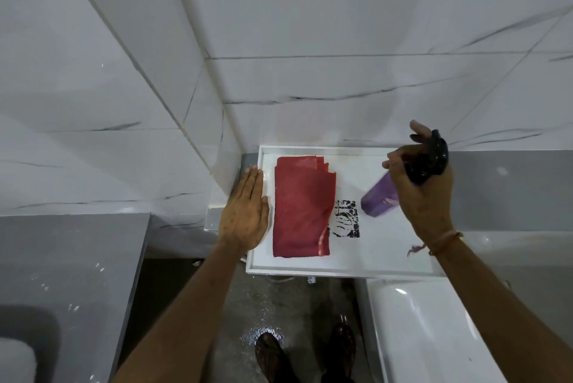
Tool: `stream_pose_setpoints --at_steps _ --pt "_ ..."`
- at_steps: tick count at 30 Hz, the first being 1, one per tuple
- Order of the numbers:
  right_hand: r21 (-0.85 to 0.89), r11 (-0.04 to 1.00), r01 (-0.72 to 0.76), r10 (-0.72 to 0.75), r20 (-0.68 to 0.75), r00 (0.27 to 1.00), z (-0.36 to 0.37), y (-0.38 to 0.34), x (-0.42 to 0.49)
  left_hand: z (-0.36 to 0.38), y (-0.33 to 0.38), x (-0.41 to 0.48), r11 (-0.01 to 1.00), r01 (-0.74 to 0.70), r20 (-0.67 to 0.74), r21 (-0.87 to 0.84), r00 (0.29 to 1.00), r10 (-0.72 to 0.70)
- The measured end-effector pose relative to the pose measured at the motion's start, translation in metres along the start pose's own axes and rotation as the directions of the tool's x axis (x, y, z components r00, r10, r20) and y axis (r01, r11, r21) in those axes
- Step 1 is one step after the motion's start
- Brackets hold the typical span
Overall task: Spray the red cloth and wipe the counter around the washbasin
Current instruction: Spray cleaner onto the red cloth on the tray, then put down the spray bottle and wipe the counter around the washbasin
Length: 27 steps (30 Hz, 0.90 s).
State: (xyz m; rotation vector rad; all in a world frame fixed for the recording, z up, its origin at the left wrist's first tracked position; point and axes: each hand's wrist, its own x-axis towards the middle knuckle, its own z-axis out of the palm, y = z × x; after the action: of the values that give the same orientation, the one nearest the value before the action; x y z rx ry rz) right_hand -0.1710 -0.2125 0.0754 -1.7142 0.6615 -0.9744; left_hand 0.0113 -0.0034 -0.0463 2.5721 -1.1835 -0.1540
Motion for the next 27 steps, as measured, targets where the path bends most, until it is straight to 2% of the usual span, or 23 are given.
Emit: stream_pose_setpoints --at_steps 4,12,15,18,24,27 --pt "0.048 0.999 -0.025 0.029 -0.082 0.996 -0.006 0.016 0.014 0.000 0.000 0.001 1.000 -0.014 -0.016 -0.009 1.000 0.014" --pt "-0.065 0.997 -0.042 0.047 0.075 0.996 0.001 0.016 0.018 -0.002 0.002 0.001 1.000 -0.010 -0.001 -0.023 1.000 0.010" --pt "-0.153 0.988 -0.018 0.025 0.043 0.999 0.005 0.018 0.010 -0.002 0.002 0.001 1.000 -0.011 -0.004 -0.010 1.000 0.011" --pt "-0.141 0.988 -0.060 0.060 -0.010 0.998 0.005 0.021 0.007 -0.001 0.002 0.001 1.000 -0.014 0.005 0.010 1.000 0.014" --pt "-0.197 0.976 -0.097 0.112 0.069 0.991 0.000 0.029 0.001 -0.007 0.008 0.000 0.995 -0.041 0.007 0.090 0.999 0.041" --pt "-0.242 0.964 -0.107 0.124 0.058 0.991 -0.003 0.030 -0.006 -0.018 0.020 -0.001 0.985 -0.080 0.006 0.153 0.997 0.080"
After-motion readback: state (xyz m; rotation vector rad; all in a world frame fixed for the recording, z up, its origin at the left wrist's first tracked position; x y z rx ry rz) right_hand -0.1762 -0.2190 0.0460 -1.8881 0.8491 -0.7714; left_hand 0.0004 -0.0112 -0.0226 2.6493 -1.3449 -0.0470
